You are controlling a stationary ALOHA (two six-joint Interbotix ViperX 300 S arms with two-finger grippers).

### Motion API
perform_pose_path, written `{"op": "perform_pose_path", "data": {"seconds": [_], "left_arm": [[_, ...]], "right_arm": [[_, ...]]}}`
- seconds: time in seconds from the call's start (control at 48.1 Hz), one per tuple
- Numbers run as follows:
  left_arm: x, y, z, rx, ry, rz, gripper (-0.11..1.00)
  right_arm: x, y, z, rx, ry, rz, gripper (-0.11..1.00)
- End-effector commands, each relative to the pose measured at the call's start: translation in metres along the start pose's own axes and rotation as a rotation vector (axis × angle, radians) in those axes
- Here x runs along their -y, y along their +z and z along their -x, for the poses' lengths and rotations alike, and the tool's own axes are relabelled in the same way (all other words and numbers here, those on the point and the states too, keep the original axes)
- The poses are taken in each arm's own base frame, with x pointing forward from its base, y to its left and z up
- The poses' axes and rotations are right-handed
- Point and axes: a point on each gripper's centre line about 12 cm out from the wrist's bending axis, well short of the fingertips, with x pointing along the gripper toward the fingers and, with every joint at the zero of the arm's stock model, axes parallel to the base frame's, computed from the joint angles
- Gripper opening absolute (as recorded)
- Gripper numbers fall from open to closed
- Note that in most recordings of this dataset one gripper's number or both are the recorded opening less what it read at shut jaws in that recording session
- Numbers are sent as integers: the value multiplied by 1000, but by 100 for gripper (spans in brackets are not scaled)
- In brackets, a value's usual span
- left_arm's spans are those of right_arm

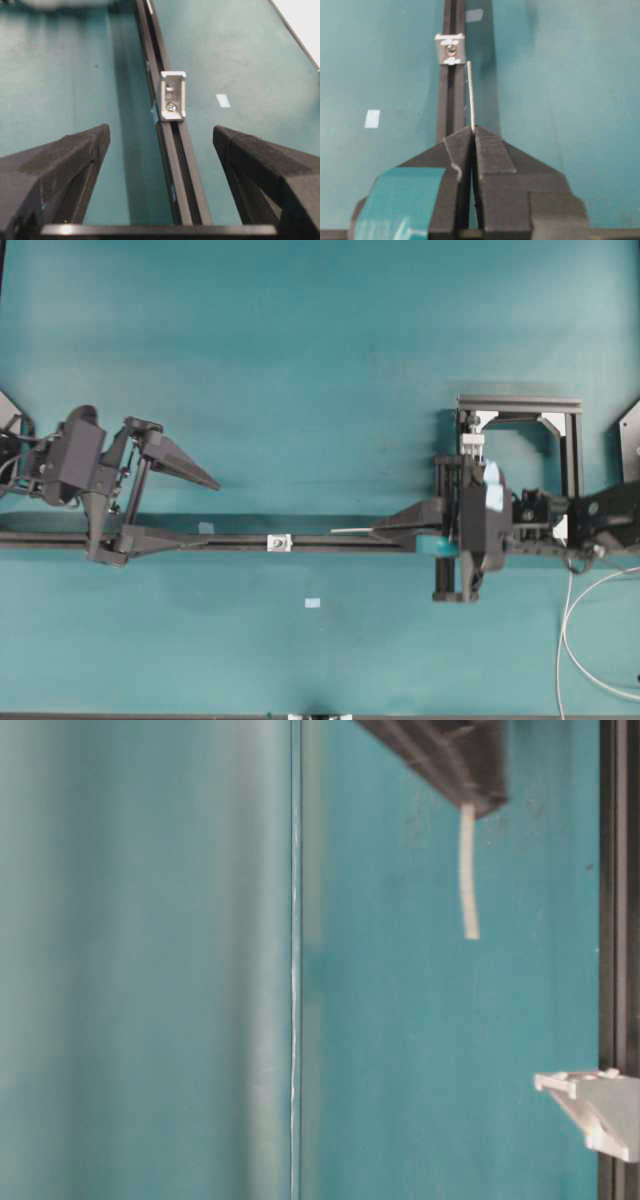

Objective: Insert the wire into the hole on the left side and pull it with the left arm.
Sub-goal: 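Carry the wire tip with the right gripper toward the white rail clip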

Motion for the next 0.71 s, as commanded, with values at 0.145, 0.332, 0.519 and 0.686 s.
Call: {"op": "perform_pose_path", "data": {"seconds": [0.145, 0.332, 0.519, 0.686], "left_arm": [[6, -2, -13, 33, -22, 2, 58], [6, -9, -23, 11, -19, 1, 58], [5, -17, -28, -11, -15, -1, 58], [5, -20, -31, -11, -16, -2, 58]], "right_arm": [[-16, -1, -5, 34, -17, -24, 3], [-14, -8, -8, 33, -38, -17, 3], [-15, -10, -11, 30, -39, -16, 3], [-15, -13, -14, 30, -46, -22, 3]]}}
